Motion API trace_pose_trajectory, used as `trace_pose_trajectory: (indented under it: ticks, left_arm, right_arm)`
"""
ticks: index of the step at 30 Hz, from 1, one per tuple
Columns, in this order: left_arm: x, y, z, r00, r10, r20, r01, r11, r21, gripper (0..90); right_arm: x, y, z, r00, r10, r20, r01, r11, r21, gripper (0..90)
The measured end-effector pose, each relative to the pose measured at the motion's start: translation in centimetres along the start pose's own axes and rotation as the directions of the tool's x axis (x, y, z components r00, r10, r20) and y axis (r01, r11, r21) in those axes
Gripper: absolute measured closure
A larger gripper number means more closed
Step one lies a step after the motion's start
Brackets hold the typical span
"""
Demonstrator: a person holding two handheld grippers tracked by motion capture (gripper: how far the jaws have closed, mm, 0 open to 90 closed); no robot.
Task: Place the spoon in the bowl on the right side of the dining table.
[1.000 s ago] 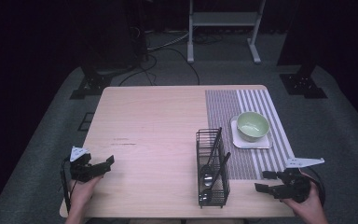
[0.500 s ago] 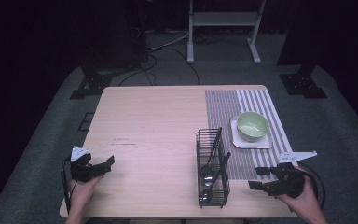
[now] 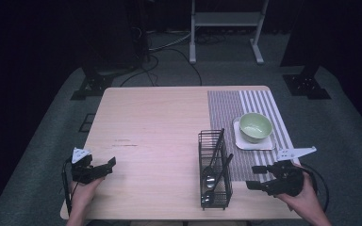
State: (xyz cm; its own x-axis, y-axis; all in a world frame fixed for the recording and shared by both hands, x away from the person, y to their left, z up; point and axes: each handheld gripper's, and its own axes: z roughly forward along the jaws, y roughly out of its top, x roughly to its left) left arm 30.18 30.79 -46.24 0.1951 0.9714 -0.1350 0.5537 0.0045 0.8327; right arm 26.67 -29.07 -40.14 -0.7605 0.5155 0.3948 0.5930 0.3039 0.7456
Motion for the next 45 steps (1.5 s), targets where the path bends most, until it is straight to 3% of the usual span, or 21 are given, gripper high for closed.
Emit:
trace_pose_trajectory:
  ticks: [11, 18, 45]
  left_arm:
    - [-0.1, 0.0, 0.0, 1.0, 0.005, -0.002, -0.005, 1.0, 0.001, 0.4]
    - [0.0, 0.0, 0.0, 1.0, 0.006, -0.002, -0.006, 1.0, 0.0, 0.4]
    - [-0.1, 0.0, -0.1, 0.9999, 0.011, -0.003, -0.011, 0.9999, -0.001, 0.4]
  right_arm:
    - [0.8, 2.1, -0.1, 0.999, -0.003, -0.044, 0.002, 1.0, -0.016, 24.0]
    - [1.2, 3.5, 0.2, 0.9987, -0.012, -0.049, 0.011, 1.0, -0.005, 24.5]
    - [1.1, 6.9, 2.4, 0.9985, 0.017, -0.052, -0.014, 0.999, 0.05, 44.7]
